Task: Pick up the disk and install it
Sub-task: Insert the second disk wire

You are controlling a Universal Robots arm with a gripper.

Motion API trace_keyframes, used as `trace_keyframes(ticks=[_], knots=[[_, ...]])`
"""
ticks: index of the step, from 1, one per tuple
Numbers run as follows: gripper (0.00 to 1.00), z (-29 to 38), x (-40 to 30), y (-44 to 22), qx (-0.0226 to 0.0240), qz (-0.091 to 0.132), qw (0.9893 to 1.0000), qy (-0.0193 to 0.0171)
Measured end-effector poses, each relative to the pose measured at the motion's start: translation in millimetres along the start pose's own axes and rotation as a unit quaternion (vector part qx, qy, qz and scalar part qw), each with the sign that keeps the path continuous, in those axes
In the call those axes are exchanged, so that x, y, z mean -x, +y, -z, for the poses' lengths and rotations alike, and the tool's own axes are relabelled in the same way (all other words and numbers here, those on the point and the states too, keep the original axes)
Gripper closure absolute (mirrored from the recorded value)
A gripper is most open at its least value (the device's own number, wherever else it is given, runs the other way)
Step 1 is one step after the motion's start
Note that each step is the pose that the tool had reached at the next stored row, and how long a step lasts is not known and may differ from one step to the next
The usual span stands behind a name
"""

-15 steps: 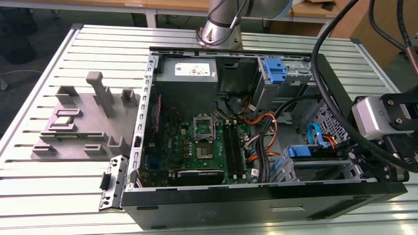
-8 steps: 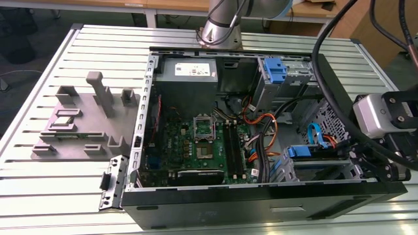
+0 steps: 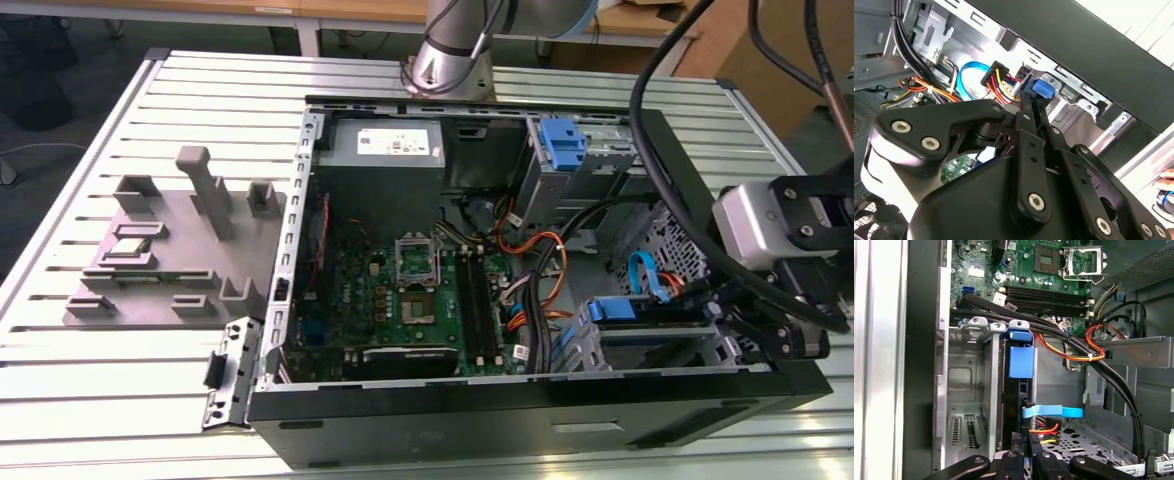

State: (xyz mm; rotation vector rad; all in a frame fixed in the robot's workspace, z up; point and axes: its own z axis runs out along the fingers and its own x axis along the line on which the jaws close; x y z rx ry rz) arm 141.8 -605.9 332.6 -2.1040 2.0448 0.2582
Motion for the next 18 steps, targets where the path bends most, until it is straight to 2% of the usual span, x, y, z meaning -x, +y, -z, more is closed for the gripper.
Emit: trace_keyframes(ticks=[5,6,8,10,11,15,16,17,18], knots=[[0.84,-2.2,5.9,1.2,-0.0001,0.000,1.0000,0.0004],[0.84,-2.6,6.8,1.2,-0.0001,0.000,1.0000,0.0023],[0.84,-3.1,8.1,1.1,0.0002,0.000,0.9999,0.0114],[0.84,-3.6,9.6,1.1,0.0006,0.000,0.9997,0.0239],[0.84,-3.7,10.4,1.1,0.0007,0.000,0.9996,0.0270],[0.84,-5.7,17.9,0.9,0.0009,0.000,0.9994,0.0341],[0.84,-6.1,19.3,0.8,0.0010,0.000,0.9993,0.0379],[0.84,-6.4,20.2,0.8,0.0012,0.000,0.9990,0.0441],[0.84,-6.6,20.8,0.8,0.0014,0.001,0.9986,0.0522]])
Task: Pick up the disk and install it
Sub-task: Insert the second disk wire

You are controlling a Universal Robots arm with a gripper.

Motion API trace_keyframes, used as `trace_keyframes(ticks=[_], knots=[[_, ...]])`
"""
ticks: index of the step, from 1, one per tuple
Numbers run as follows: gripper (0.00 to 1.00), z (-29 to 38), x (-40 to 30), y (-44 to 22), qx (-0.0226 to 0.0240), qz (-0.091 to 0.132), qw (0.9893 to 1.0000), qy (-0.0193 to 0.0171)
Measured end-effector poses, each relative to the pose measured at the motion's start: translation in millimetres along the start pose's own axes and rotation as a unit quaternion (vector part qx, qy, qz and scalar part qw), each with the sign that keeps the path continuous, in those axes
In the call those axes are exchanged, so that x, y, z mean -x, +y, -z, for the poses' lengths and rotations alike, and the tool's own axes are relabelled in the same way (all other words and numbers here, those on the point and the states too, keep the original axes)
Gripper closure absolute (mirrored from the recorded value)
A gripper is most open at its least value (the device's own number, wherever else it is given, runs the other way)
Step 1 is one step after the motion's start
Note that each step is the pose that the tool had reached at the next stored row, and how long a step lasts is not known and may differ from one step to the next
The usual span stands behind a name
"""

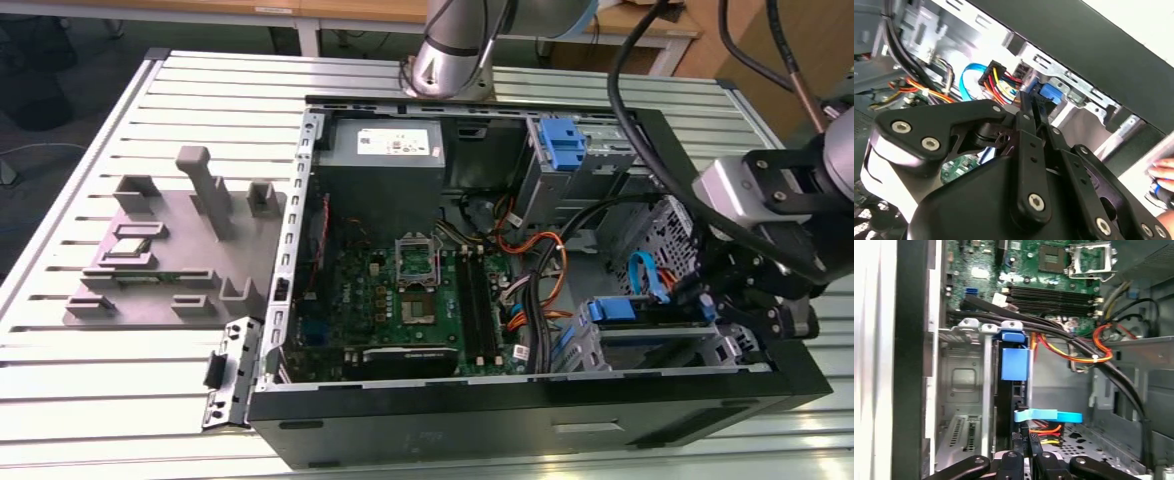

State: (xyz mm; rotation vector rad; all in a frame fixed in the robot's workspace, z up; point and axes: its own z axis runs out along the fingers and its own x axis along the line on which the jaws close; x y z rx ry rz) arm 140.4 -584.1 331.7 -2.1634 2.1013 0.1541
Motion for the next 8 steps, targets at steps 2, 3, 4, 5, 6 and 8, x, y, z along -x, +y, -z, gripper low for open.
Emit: trace_keyframes(ticks=[2,3,4,5,6,8], knots=[[0.84,-0.2,1.4,0.0,0.0005,0.000,0.9999,0.0154],[0.84,-0.2,2.2,-0.1,0.0006,0.000,0.9998,0.0183],[0.84,-0.2,2.9,-0.1,0.0006,0.000,0.9998,0.0200],[0.84,-0.1,3.6,-0.1,0.0006,0.000,0.9998,0.0210],[0.84,0.1,4.6,-0.1,0.0007,0.000,0.9998,0.0216],[0.84,0.6,6.6,-0.2,0.0007,0.000,0.9998,0.0215]])
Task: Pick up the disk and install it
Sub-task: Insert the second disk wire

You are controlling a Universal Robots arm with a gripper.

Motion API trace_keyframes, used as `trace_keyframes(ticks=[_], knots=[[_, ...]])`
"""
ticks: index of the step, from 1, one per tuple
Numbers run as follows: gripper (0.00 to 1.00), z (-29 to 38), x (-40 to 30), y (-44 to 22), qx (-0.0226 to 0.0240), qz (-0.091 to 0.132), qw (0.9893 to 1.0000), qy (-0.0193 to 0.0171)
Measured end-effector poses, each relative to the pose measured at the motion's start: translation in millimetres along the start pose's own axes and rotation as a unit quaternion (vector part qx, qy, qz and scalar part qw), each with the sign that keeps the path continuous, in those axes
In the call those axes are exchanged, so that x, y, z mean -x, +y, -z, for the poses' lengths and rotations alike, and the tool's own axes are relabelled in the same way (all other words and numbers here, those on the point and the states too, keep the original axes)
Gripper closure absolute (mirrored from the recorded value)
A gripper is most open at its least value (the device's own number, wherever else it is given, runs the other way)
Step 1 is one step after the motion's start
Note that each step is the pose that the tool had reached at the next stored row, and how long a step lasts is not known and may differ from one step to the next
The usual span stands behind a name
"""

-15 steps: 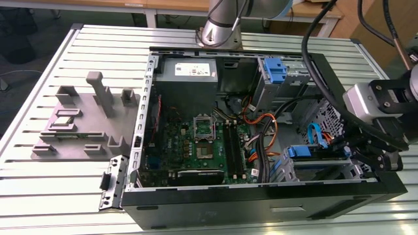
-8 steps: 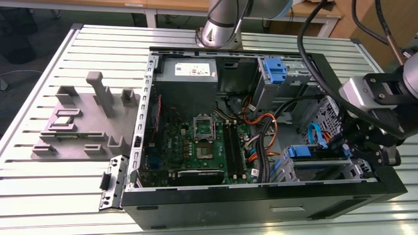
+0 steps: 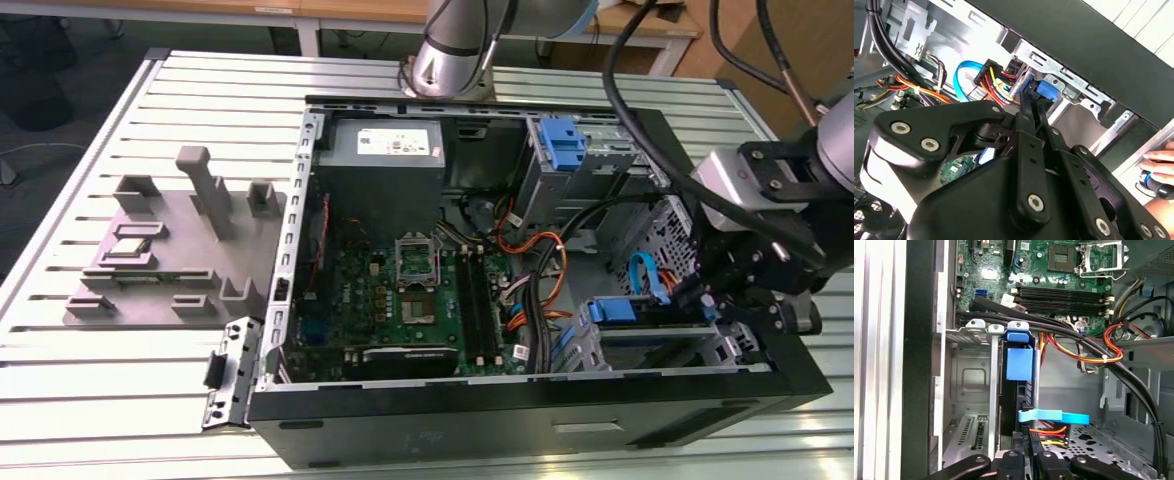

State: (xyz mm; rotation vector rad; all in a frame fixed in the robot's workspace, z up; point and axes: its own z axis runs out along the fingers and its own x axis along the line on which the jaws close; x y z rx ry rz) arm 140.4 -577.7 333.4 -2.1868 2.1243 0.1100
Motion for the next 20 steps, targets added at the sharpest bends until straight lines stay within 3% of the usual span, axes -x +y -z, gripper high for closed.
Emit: trace_keyframes(ticks=[4,5,6,9,10,12,16,17,20], knots=[[0.84,5.2,3.9,-0.2,0.0000,0.000,1.0000,0.0000],[0.84,5.7,4.3,-0.3,0.0000,0.000,1.0000,0.0015],[0.84,5.7,4.7,-0.3,0.0002,0.000,1.0000,0.0075],[0.84,5.5,7.6,-0.3,0.0010,0.000,0.9994,0.0341],[0.84,5.3,8.9,-0.4,0.0012,0.000,0.9992,0.0411],[0.84,4.9,12.3,-0.4,0.0014,0.000,0.9988,0.0497],[0.84,3.8,19.6,-0.7,0.0016,0.001,0.9985,0.0556],[0.84,3.8,20.0,-0.7,0.0018,0.001,0.9982,0.0603],[0.84,3.7,20.7,-0.7,0.0025,0.001,0.9964,0.0844]])
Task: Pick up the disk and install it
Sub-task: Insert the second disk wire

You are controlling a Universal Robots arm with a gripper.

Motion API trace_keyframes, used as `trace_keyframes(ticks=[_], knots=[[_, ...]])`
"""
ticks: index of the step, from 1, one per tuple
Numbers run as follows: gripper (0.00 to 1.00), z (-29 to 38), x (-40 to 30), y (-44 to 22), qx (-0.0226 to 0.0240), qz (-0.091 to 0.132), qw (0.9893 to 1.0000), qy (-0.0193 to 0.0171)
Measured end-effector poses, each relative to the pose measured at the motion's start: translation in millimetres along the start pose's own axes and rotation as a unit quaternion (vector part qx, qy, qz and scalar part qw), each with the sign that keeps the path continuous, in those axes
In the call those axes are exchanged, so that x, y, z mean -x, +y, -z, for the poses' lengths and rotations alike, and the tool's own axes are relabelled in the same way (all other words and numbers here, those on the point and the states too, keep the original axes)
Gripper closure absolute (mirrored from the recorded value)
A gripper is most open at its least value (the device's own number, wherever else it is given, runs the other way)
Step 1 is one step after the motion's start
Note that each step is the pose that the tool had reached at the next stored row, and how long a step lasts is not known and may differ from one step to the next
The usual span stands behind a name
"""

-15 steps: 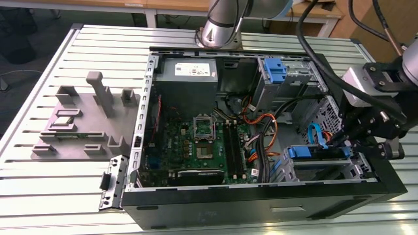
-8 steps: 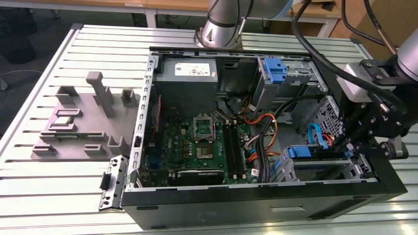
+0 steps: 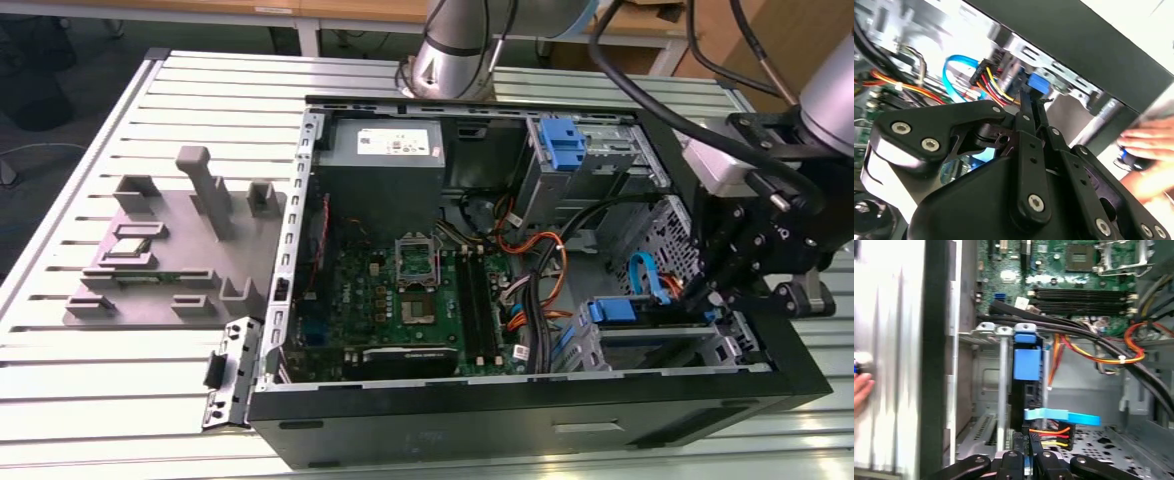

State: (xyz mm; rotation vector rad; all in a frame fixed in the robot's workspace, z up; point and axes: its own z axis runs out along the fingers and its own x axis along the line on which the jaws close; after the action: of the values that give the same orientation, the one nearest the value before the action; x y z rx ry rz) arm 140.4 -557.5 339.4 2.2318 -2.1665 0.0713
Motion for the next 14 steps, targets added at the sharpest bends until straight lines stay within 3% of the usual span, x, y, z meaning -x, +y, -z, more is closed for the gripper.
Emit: trace_keyframes(ticks=[1,3,14], knots=[[0.84,0.0,0.6,0.0,0.0002,0.000,1.0000,0.0053],[0.84,-0.3,3.2,-0.1,0.0003,0.000,1.0000,0.0092],[0.84,-3.7,14.8,-0.4,0.0009,-0.003,0.9998,0.0215]])
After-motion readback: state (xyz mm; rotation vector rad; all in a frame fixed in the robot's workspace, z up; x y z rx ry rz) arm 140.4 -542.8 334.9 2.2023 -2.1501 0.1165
